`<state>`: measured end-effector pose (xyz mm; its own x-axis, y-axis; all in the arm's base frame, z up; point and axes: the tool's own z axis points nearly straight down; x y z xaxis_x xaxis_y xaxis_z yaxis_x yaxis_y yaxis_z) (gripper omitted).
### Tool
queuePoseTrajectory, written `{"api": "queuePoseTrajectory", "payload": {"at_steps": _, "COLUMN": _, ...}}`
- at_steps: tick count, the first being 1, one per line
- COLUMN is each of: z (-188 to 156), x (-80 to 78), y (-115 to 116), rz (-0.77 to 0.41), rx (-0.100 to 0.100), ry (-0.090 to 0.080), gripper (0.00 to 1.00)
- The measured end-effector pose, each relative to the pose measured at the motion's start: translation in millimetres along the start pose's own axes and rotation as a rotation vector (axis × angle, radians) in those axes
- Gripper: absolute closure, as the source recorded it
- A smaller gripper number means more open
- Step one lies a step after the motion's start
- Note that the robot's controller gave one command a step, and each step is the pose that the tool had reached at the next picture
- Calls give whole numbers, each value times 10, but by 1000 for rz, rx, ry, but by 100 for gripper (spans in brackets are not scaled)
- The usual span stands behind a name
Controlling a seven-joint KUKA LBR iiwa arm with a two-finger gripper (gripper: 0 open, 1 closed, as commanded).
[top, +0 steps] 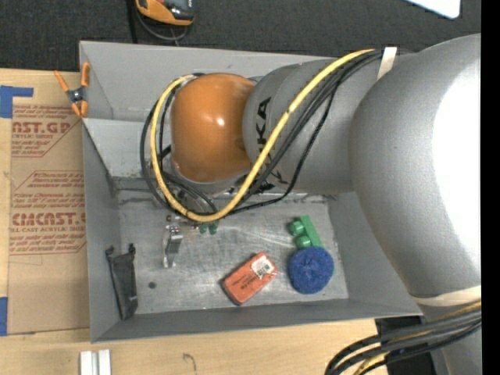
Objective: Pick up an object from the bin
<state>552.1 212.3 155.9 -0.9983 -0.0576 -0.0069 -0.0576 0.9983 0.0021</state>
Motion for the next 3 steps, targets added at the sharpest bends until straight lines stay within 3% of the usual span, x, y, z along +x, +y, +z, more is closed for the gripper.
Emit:
{"api": "queuePoseTrajectory", "payload": {"at_steps": 1, "z": 179, "x": -190, "y": -81, "rz": 13, "rx": 2, "ry": 9, "gripper": 0}}
{"api": "queuePoseTrajectory", "payload": {"at_steps": 2, "z": -9, "x": 209, "y": -564, "rz": -27, "rx": 1, "ry": 7, "gripper": 0}}
{"api": "queuePoseTrajectory", "payload": {"at_steps": 3, "z": -177, "x": 312, "y": -795, "rz": -29, "rx": 4, "ry": 12, "gripper": 0}}
